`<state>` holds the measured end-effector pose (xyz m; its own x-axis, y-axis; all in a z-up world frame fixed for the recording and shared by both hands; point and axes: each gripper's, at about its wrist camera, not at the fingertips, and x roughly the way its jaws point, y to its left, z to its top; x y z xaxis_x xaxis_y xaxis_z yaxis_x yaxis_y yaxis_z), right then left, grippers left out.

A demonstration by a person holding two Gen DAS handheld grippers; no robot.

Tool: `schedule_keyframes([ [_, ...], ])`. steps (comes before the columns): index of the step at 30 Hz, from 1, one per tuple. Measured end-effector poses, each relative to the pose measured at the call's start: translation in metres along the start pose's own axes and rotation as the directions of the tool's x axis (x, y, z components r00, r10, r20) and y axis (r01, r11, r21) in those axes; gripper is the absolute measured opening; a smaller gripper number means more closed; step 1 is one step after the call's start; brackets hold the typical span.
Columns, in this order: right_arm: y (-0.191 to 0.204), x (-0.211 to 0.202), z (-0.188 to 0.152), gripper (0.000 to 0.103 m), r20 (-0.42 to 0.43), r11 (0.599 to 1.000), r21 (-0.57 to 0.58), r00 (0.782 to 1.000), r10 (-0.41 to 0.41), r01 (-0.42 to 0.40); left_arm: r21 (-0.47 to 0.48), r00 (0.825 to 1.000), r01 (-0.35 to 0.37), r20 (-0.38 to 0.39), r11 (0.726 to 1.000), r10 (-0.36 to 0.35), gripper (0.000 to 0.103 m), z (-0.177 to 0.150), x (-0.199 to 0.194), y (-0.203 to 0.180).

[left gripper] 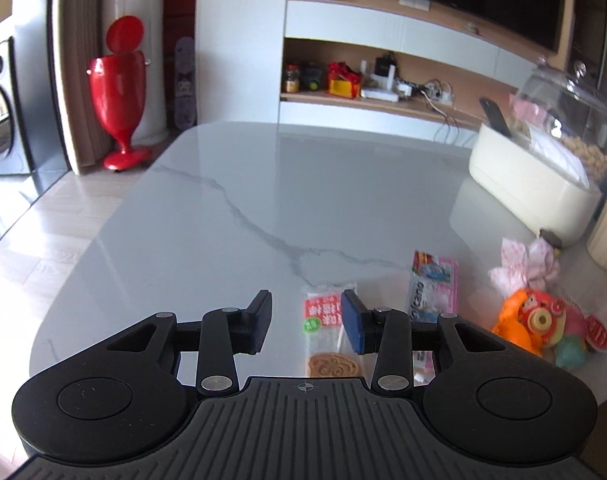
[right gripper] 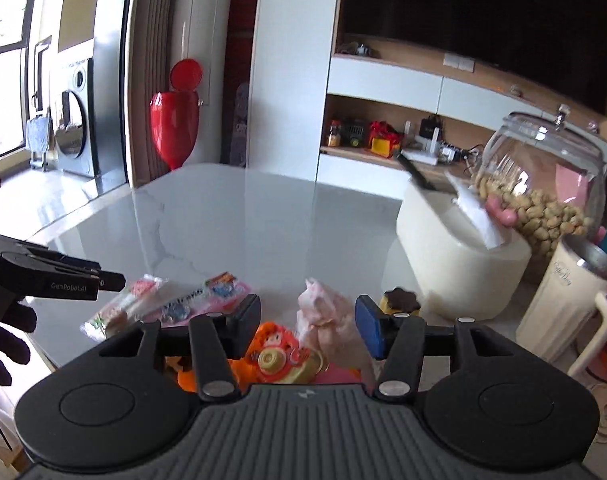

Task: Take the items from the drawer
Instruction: 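Place the snack bag and Hello Kitty keychain on the countertop, then push the drawer front shut with both tools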

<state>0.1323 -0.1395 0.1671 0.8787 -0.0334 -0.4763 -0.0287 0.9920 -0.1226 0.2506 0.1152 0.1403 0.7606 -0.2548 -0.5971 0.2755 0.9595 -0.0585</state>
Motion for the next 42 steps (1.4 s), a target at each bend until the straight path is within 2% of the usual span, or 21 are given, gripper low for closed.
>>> schedule_keyframes([
  [2,-0.007,-0.026,0.008,0.056,0.038,0.999,0.047,0.999,-0.002,0.0,-0.008,0.999,-0.007,0.037,1.0,0.007,0.041,0.001,-0.022,0.002],
  [5,-0.016,-0.065,0.01,0.057,0.075,0.993,0.11,0.997,0.035,-0.044,0.031,0.997,0.018,0.077,0.999,-0.02,0.041,-0.003,-0.056,-0.007],
  [9,-0.015,-0.109,-0.004,0.059,0.089,0.99,0.125,0.994,0.058,-0.069,0.094,0.992,0.084,0.082,0.992,-0.092,0.041,-0.036,-0.109,-0.028],
  [12,-0.01,-0.135,-0.024,0.06,0.074,0.99,0.1,0.993,0.094,-0.102,0.159,0.985,0.166,0.025,0.973,-0.172,0.041,-0.075,-0.141,-0.05],
  [15,0.0,-0.154,-0.051,0.061,0.024,0.988,0.054,0.99,0.141,-0.142,0.256,0.973,0.226,-0.103,0.94,-0.206,0.041,-0.112,-0.158,-0.078],
  [17,0.006,-0.162,-0.074,0.061,-0.034,0.986,0.031,0.986,0.164,-0.163,0.271,0.952,0.283,-0.197,0.92,-0.235,0.041,-0.134,-0.165,-0.091],
  [20,0.01,-0.164,-0.115,0.061,-0.148,0.978,0.069,0.968,0.203,-0.195,0.293,0.894,0.389,-0.348,0.873,-0.281,0.041,-0.163,-0.17,-0.108],
  [22,0.011,-0.16,-0.142,0.061,-0.249,0.965,0.128,0.934,0.256,-0.23,0.315,0.862,0.431,-0.42,0.845,-0.283,0.041,-0.179,-0.169,-0.117],
  [23,0.011,-0.158,-0.156,0.061,-0.295,0.956,0.159,0.912,0.283,-0.246,0.321,0.851,0.442,-0.444,0.838,-0.279,0.041,-0.187,-0.168,-0.119],
  [26,0.017,-0.152,-0.187,0.061,-0.388,0.937,0.222,0.858,0.337,-0.269,0.325,0.826,0.45,-0.505,0.832,-0.25,0.041,-0.207,-0.159,-0.123],
  [30,0.024,-0.14,-0.211,0.061,-0.463,0.933,0.243,0.813,0.353,-0.267,0.306,0.817,0.414,-0.54,0.857,-0.202,0.041,-0.224,-0.144,-0.12],
  [34,0.021,-0.121,-0.217,0.061,-0.502,0.941,0.278,0.805,0.316,-0.196,0.294,0.812,0.409,-0.549,0.864,-0.198,0.04,-0.231,-0.129,-0.117],
  [35,0.016,-0.115,-0.218,0.061,-0.508,0.938,0.297,0.803,0.312,-0.177,0.29,0.817,0.401,-0.543,0.869,-0.195,0.04,-0.232,-0.124,-0.116],
  [37,0.012,-0.112,-0.216,0.061,-0.5,0.933,0.323,0.808,0.313,-0.161,0.292,0.83,0.377,-0.527,0.879,-0.181,0.04,-0.232,-0.115,-0.114],
  [40,0.011,-0.108,-0.209,0.061,-0.475,0.944,0.309,0.841,0.26,-0.117,0.27,0.854,0.332,-0.494,0.904,-0.166,0.04,-0.232,-0.101,-0.111],
  [41,0.01,-0.105,-0.207,0.061,-0.485,0.943,0.316,0.836,0.256,-0.105,0.258,0.859,0.319,-0.485,0.912,-0.163,0.039,-0.231,-0.096,-0.111],
  [42,0.01,-0.103,-0.205,0.061,-0.488,0.941,0.325,0.836,0.252,-0.093,0.241,0.858,0.313,-0.487,0.919,-0.165,0.039,-0.231,-0.092,-0.11],
])
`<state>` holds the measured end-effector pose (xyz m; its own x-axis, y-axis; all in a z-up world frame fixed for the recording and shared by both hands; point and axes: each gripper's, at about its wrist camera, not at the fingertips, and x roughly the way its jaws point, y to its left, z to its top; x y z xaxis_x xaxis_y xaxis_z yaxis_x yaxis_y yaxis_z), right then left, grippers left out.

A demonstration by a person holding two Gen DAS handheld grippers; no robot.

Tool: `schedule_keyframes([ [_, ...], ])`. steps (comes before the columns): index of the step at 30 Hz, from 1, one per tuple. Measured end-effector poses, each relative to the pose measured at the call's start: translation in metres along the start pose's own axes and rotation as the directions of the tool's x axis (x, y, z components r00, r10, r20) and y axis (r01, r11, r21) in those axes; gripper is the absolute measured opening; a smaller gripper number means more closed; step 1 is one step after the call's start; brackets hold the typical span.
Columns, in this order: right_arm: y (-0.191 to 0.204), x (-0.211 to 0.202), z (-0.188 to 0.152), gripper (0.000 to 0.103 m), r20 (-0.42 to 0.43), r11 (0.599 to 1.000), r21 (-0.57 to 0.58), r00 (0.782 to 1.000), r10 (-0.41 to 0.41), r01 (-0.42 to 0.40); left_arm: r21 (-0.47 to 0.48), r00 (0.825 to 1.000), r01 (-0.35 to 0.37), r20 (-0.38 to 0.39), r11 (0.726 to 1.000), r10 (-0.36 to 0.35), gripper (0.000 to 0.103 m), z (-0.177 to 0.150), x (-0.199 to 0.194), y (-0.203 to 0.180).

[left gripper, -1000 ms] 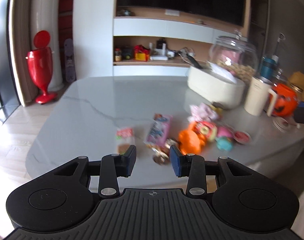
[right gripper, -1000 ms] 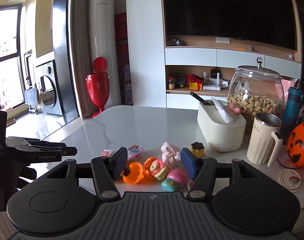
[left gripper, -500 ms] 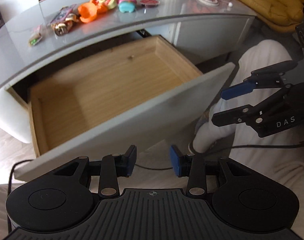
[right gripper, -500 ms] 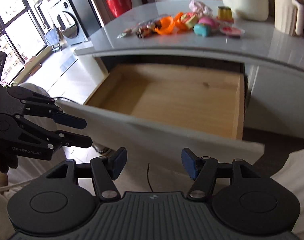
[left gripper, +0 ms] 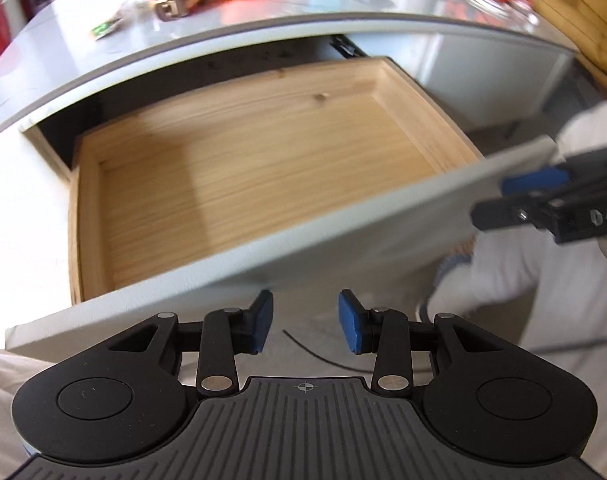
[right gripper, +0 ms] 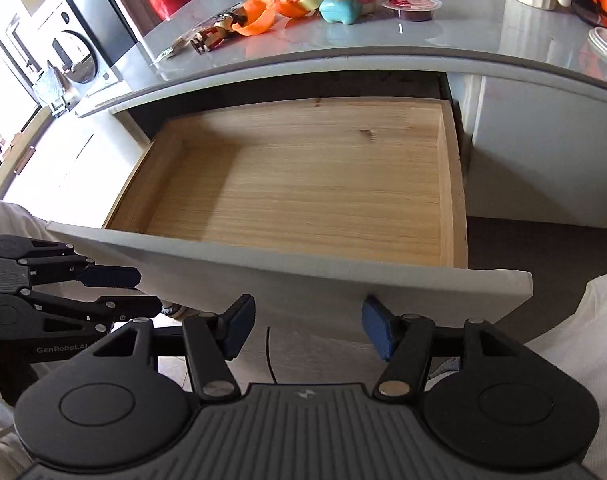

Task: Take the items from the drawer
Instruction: 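Push the drawer front shut with both tools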

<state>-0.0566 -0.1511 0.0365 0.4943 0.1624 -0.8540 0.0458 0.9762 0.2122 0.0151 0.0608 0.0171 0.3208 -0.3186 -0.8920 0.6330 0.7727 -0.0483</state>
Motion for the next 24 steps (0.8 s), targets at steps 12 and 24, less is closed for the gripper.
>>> schedule_keyframes([
  [12,-0.003,0.02,0.03,0.061,0.087,0.997,0.063,0.995,-0.058,0.052,-0.161,0.991,-0.018,0.129,0.987,0.039,0.039,0.026,0.026,0.023],
  [24,-0.011,0.046,0.071,0.057,0.183,0.992,0.094,0.978,-0.101,0.085,-0.272,0.969,-0.039,0.225,0.961,0.103,0.039,0.059,0.052,0.038],
])
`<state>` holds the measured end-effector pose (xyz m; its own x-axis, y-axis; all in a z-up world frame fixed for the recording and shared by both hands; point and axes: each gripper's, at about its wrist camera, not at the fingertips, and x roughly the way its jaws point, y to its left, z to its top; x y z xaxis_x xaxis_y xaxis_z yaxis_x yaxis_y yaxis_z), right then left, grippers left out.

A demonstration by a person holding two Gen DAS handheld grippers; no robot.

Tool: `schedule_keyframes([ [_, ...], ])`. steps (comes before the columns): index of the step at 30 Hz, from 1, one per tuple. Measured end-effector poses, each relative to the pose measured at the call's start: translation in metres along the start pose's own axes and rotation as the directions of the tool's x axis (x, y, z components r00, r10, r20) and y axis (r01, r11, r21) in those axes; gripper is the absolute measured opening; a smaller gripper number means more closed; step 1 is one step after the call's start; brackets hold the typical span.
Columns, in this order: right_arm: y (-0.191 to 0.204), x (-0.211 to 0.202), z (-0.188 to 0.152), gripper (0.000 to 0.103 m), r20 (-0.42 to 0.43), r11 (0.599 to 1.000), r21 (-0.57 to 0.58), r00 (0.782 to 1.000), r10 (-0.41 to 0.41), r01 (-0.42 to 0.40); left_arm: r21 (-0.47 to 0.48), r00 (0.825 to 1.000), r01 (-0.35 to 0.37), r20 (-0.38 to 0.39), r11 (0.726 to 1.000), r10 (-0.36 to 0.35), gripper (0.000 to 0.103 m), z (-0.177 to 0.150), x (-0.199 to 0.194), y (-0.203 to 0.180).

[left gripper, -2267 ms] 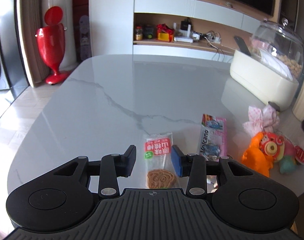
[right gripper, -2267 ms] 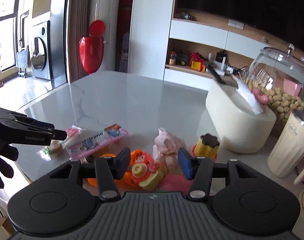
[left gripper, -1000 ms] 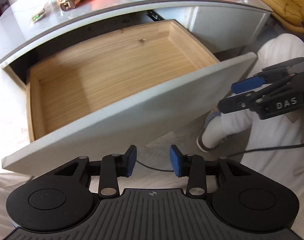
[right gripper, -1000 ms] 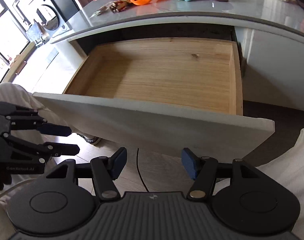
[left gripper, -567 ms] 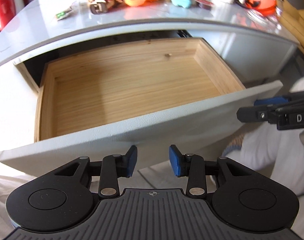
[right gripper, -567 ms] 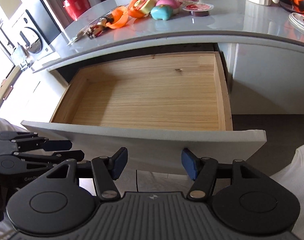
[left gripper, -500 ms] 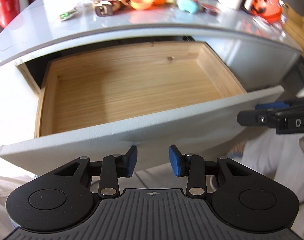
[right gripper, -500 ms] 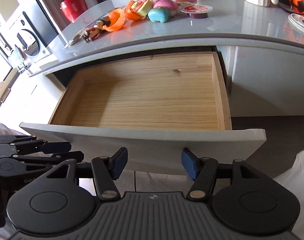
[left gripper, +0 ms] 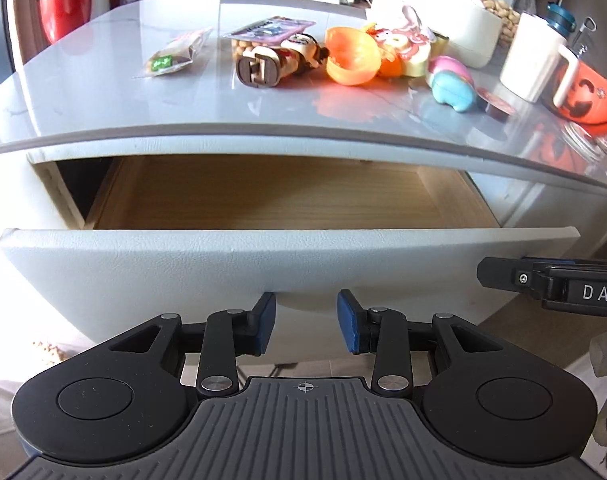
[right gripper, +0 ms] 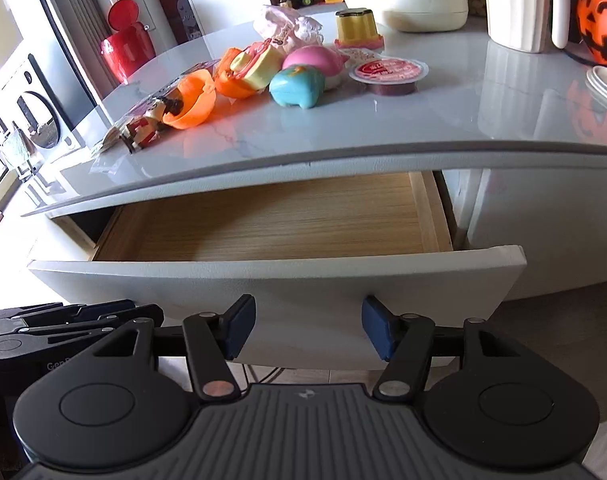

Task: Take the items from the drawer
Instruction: 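Push the drawer front shut with both tools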

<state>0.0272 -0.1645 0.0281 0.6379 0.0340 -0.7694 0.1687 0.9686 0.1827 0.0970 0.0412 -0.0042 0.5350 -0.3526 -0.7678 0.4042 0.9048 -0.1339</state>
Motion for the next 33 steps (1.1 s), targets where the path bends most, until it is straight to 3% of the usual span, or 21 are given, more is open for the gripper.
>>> schedule_keyframes([
  [11,-0.007,0.009,0.007,0.057,0.09,0.999,0.044,0.996,-0.02,0.016,-0.049,0.995,-0.016,0.101,0.999,0.021,0.039,0.001,0.011,0.002],
  [33,0.005,0.032,0.024,0.06,0.144,0.996,0.011,0.986,-0.089,0.089,-0.075,0.995,-0.021,0.098,0.997,0.028,0.041,0.023,0.028,0.005],
])
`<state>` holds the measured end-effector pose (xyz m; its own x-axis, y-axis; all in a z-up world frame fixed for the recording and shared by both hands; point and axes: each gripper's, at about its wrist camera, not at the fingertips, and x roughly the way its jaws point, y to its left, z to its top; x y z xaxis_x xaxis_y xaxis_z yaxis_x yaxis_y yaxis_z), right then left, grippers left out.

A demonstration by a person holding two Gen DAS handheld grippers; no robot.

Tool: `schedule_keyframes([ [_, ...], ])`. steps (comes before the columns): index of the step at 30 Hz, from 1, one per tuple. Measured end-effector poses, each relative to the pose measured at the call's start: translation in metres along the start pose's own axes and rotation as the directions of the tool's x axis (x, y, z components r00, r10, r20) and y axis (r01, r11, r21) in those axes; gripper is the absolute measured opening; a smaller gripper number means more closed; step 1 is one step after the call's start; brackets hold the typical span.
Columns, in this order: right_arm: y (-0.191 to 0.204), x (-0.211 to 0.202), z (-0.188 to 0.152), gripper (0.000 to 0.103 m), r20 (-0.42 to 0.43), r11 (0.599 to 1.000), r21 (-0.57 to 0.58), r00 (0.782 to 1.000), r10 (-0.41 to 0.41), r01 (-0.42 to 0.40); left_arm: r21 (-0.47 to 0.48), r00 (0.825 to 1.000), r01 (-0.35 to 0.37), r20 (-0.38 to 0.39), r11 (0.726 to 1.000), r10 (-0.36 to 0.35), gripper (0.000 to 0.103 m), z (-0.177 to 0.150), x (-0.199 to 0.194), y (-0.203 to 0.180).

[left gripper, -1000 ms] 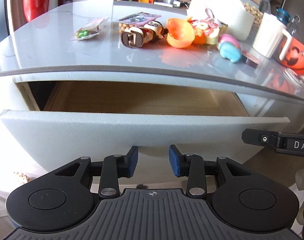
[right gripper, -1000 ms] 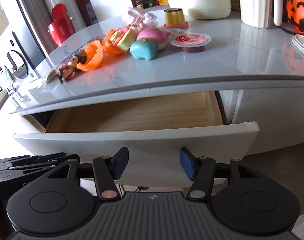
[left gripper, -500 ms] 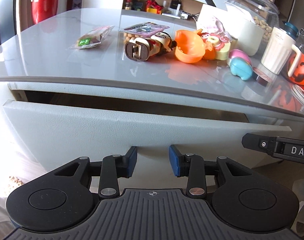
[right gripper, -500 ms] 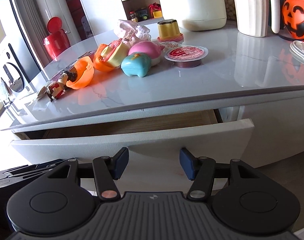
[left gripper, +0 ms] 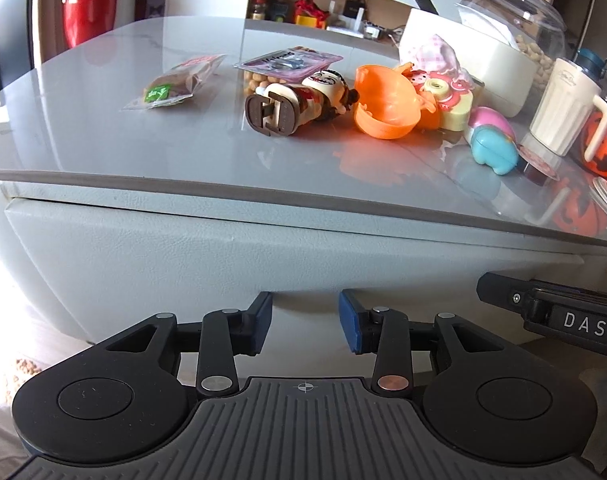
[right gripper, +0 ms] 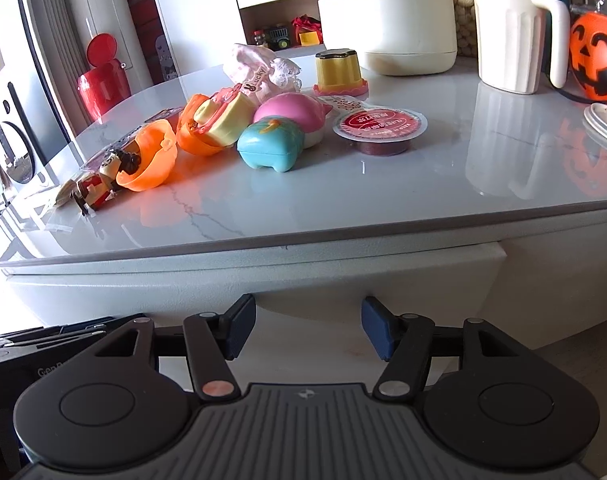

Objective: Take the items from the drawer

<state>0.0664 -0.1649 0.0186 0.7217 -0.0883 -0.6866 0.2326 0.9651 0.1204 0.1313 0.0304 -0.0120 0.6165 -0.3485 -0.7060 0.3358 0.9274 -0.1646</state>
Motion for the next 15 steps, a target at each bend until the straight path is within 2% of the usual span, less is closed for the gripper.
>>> schedule_keyframes([
  [3,0.002,-0.005,-0.002,0.06,-0.001,1.0,-0.019,1.0,-0.012,0.012,0.023,1.0,0.002,0.03,1.0,-0.003,0.04,-0.003,-0.01,0.003],
  [6,0.005,-0.021,-0.006,0.06,-0.003,1.0,-0.023,1.0,0.011,-0.011,0.057,0.999,0.0,0.041,0.998,-0.002,0.04,-0.009,-0.027,0.005],
  [11,0.018,-0.076,-0.015,0.06,0.033,0.994,-0.083,0.997,0.068,-0.065,0.1,0.998,-0.023,0.068,0.995,0.016,0.04,-0.023,-0.075,0.008],
  [15,0.027,-0.121,-0.03,0.064,0.073,0.989,-0.134,0.995,0.071,-0.061,0.13,0.995,-0.058,0.087,0.99,0.047,0.04,-0.037,-0.116,0.001],
])
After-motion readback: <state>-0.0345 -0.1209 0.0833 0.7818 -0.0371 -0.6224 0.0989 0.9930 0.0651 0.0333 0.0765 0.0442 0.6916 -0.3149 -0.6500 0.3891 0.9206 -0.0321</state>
